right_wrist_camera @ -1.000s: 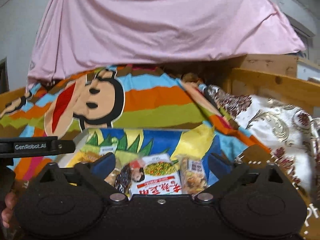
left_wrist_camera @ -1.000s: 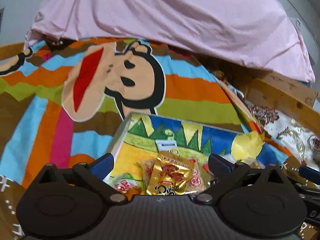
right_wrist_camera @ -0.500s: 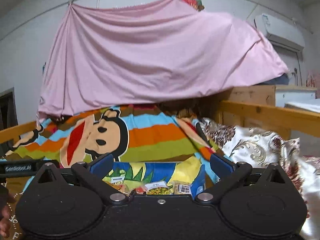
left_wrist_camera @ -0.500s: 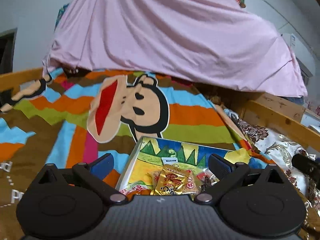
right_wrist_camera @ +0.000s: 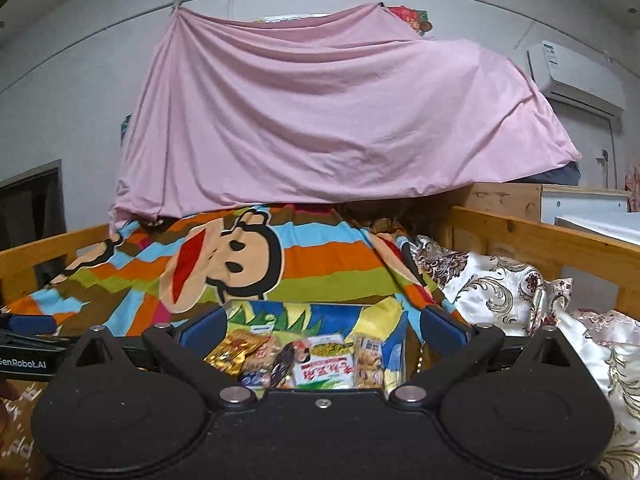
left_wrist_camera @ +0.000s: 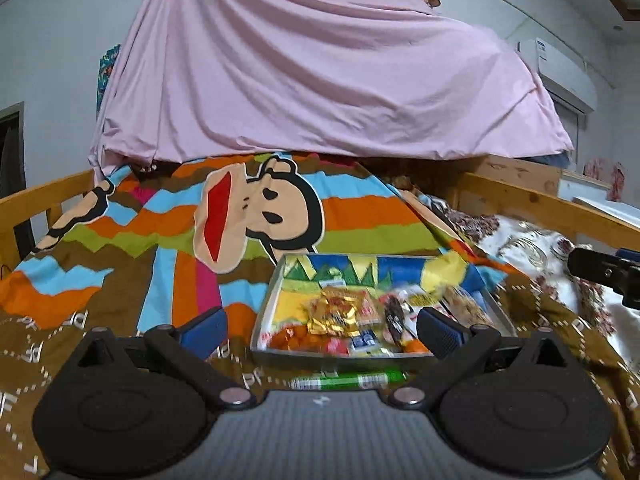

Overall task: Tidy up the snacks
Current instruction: 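Lift both tools up away from the tray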

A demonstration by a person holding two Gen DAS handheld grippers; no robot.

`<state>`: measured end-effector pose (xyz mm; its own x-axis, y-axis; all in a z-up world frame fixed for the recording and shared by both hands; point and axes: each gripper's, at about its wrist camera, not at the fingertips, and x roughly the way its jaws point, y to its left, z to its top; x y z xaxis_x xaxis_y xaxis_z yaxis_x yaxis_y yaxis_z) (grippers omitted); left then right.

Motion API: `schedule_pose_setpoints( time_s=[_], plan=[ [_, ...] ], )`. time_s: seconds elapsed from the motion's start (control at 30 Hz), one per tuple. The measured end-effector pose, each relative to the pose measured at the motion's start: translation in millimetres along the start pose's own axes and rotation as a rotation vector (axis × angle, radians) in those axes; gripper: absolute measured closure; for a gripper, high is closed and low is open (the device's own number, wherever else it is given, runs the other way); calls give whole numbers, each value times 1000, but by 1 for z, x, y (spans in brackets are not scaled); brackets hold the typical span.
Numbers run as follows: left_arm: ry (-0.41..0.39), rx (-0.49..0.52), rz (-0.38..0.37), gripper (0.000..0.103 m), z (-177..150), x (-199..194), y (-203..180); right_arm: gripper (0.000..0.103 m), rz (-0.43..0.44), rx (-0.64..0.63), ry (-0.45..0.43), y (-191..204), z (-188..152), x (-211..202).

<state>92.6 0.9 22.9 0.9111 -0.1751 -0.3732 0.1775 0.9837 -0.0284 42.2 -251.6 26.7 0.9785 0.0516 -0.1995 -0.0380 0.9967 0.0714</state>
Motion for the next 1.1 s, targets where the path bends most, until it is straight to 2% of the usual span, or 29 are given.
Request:
schedule_pose_setpoints(
  time_s=[0.23,0.6,1.1],
  plan=[
    [34,-29,-5,0,-17,-30,0,1,36,-25,35,8,-9,-32],
    [121,-57,14,0,-32,-50,0,1,59,-45,177,17,-29,-47],
    [158,-24,34,0,-38,-63,-7,1,55,-79,227,24,-37,-55]
  ],
)
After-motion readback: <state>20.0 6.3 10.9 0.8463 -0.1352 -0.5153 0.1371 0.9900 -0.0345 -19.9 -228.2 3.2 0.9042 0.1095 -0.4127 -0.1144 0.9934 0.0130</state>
